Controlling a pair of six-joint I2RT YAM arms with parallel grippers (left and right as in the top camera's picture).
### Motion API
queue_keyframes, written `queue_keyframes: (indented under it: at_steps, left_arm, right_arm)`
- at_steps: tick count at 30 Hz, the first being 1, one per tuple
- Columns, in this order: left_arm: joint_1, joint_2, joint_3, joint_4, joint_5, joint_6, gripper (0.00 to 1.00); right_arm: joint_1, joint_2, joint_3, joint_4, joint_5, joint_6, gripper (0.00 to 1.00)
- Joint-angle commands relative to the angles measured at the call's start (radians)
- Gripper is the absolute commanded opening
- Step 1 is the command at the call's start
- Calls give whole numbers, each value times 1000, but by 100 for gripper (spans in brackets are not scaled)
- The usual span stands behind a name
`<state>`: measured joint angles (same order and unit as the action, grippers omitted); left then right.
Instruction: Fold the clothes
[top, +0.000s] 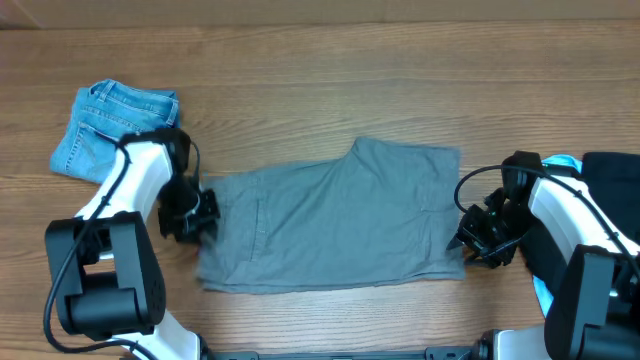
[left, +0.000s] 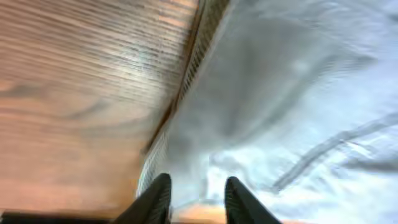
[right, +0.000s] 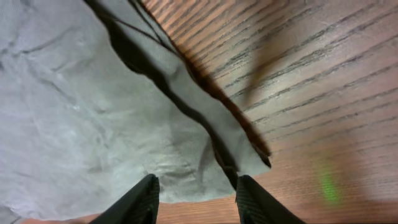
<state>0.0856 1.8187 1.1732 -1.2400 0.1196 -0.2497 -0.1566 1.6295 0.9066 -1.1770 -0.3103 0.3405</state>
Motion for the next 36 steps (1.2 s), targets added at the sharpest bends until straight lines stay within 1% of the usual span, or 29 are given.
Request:
queue_keyframes:
  at_steps: [1, 4, 8, 12, 17, 19, 21, 24, 27, 30, 36]
  left_arm:
    - [-1, -103, 169, -58, 8, 34, 39]
    - [-1, -150, 246, -95, 8, 45, 44]
    - [-1, -180, 262, -100, 8, 45, 47]
    - [-1, -179, 262, -102, 8, 45, 47]
    - [-1, -179, 262, -102, 8, 53, 47]
    - [-1, -179, 262, -102, 8, 64, 47]
    - [-1, -179, 262, -103, 8, 64, 48]
    - [-2, -179, 262, -101, 8, 71, 48]
    - [-2, -178, 262, -96, 8, 71, 49]
    - [-2, -178, 262, -95, 8, 71, 48]
    - [-2, -178, 262, -93, 8, 71, 49]
  right_arm:
    - [-3, -24, -47, 21, -9, 5, 43]
    - [-3, -24, -90, 31, -29, 7, 43]
    - [-3, -24, -143, 77, -39, 8, 43]
    - [-3, -24, -154, 141, -95, 30, 35]
    - [-3, -24, -131, 136, -136, 26, 27]
    - [-4, -24, -110, 112, -136, 12, 26]
    - [-4, -24, -90, 81, -124, -8, 30]
    - [-4, -24, -61, 36, -47, -8, 31]
    - [-4, -24, -56, 38, -39, -8, 31]
    - [-4, -24, -56, 39, -39, -13, 35]
    - [-3, -24, -56, 42, -39, -11, 35]
